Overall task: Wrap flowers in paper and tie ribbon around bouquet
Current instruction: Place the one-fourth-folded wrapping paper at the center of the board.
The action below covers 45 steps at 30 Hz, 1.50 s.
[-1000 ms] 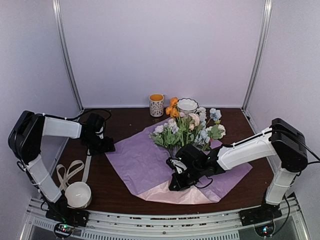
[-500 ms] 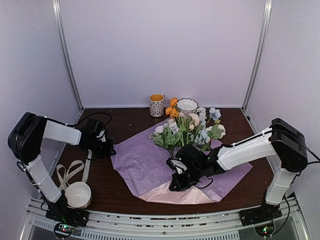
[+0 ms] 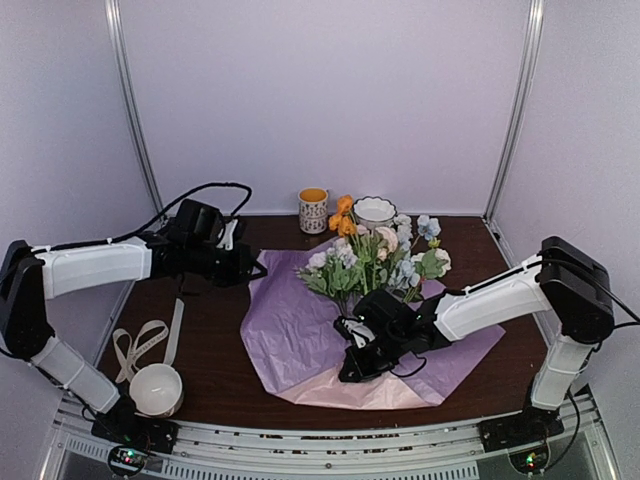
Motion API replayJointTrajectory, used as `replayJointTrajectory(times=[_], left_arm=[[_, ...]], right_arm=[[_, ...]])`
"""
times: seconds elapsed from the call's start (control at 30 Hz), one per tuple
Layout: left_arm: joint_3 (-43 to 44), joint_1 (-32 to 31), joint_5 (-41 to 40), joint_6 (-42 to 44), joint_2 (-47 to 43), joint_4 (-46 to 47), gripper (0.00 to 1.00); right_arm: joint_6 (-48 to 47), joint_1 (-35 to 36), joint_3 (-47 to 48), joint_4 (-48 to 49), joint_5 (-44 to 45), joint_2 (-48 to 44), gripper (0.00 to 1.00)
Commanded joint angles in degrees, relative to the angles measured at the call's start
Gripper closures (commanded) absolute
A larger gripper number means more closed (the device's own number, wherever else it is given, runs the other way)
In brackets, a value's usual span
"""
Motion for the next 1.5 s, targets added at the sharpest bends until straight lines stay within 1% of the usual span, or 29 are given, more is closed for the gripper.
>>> replayJointTrajectory(times=[0.0,0.2,0.43,0.53,0.6,0.7,0.77,0.97,1.1,1.3,1.47], left_arm=[[7.9,-4.3,5.4,0.4,0.8,1.7,1.00],[19.6,-9.1,9.9,0.5,8.8,5.0,1.00],[37.0,-12.9,13.3,-1.0,23.2,8.7,1.00],[42.8,-13.9,14.7,-1.1,29.6,9.5,1.00],[45.7,-14.5,15.2,-1.3,32.9,9.3,1.00],[48.1,-14.8,14.6,-1.7,36.8,9.5,1.00],[49.2,-14.8,13.6,-0.9,38.6,9.3,1.00],[55.1,-14.4,11.0,4.5,43.2,4.9,1.00],[58.6,-14.3,8.9,5.5,46.8,2.7,1.00],[58.5,-14.6,6.1,4.9,50.8,2.7,1.00],[59.2,-15.0,3.2,5.4,53.5,2.7,1.00]], right_arm=[[0.0,-0.4,-2.2,-0.2,1.0,0.8,0.99],[0.0,-0.4,-4.6,2.4,1.8,-0.4,1.00],[0.2,-0.7,-6.9,6.0,0.9,-1.7,1.00],[2.5,-1.7,-8.8,10.7,-0.9,-3.2,1.00],[4.3,-2.8,-10.7,15.9,-2.3,-4.5,0.99],[7.3,-4.2,-14.2,23.3,-3.7,-6.2,1.00],[8.1,-4.8,-16.3,25.8,-3.6,-7.6,0.99],[5.9,-4.8,-19.1,24.5,0.2,-13.2,0.97],[5.3,-5.3,-20.6,23.5,1.4,-15.0,0.96],[7.4,-6.0,-24.3,28.3,0.8,-16.8,0.96],[6.6,-6.1,-24.5,26.5,0.8,-18.4,0.96]])
